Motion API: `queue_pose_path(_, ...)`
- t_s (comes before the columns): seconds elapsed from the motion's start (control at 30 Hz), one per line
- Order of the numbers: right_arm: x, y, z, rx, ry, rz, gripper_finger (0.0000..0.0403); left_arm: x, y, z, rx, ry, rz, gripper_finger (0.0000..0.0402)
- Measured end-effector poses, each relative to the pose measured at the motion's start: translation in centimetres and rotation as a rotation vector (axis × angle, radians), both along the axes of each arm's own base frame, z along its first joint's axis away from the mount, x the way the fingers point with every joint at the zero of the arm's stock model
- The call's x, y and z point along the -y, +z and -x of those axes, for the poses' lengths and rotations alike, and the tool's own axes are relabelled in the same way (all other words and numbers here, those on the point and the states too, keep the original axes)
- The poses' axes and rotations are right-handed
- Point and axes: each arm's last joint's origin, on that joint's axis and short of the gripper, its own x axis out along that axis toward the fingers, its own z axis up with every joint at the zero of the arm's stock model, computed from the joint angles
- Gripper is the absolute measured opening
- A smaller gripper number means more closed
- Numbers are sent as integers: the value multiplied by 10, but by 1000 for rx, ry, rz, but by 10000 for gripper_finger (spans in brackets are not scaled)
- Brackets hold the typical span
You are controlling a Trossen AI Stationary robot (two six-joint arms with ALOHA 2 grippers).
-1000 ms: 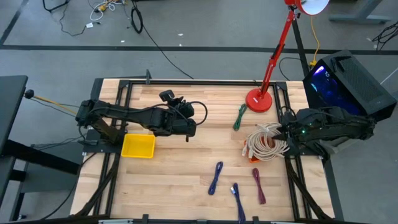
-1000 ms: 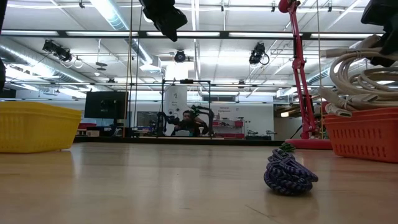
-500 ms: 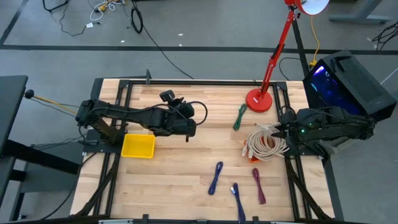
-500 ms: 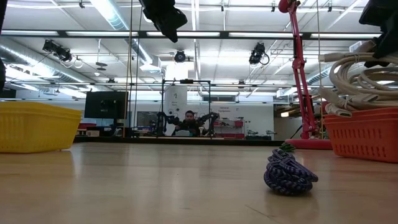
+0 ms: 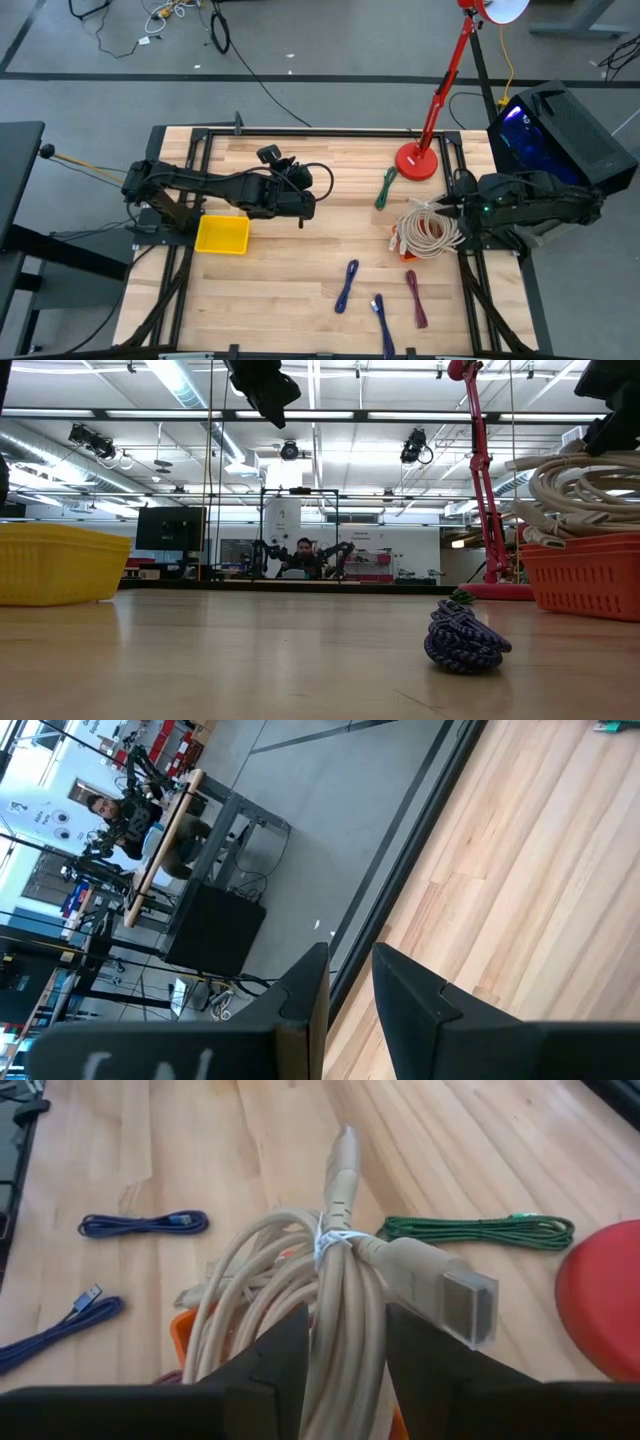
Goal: Pick & Place USB Port
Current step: Put the brown HDMI cable into the orange bin, then put the black and green charger cable into the yellow bin
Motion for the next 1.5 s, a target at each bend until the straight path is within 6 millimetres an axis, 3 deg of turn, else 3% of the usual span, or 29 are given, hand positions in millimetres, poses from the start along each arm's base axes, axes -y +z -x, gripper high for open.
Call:
queue_pose_path(0.17, 2, 2, 3, -11, -37, 41, 133, 0, 0, 0, -1, 0, 0, 85)
queue_pose_path(0.47, 4, 26, 11, 82, -84, 102, 133, 0, 0, 0, -7, 0, 0, 85)
queue_pose_path(0.73, 5, 29, 5, 99, -98, 117, 133, 0, -1, -2, -2, -33, 65, 85)
queue_pose_path(0.9, 5, 43, -9, 239, -86, 219, 133, -10, -8, -26, 154, -187, 200, 85)
queue_pose_path(1.03, 4, 51, -21, 300, -41, 240, 133, -31, -29, -46, 223, -295, 186, 85)
queue_pose_path(1.2, 4, 48, -35, 233, -24, 289, 133, -63, -48, -53, 190, -258, 211, 85)
queue_pose_path(1.3, 7, 52, -49, 260, -148, 328, 133, -77, -56, -56, 202, -280, 282, 85)
queue_pose_path(1.4, 9, 56, -67, 293, -220, 359, 133, -84, -57, -55, 235, -278, 335, 85)
queue_pose_path(1.5, 15, 50, -83, 190, -269, 490, 132, -83, -57, -55, 229, -287, 350, 85)
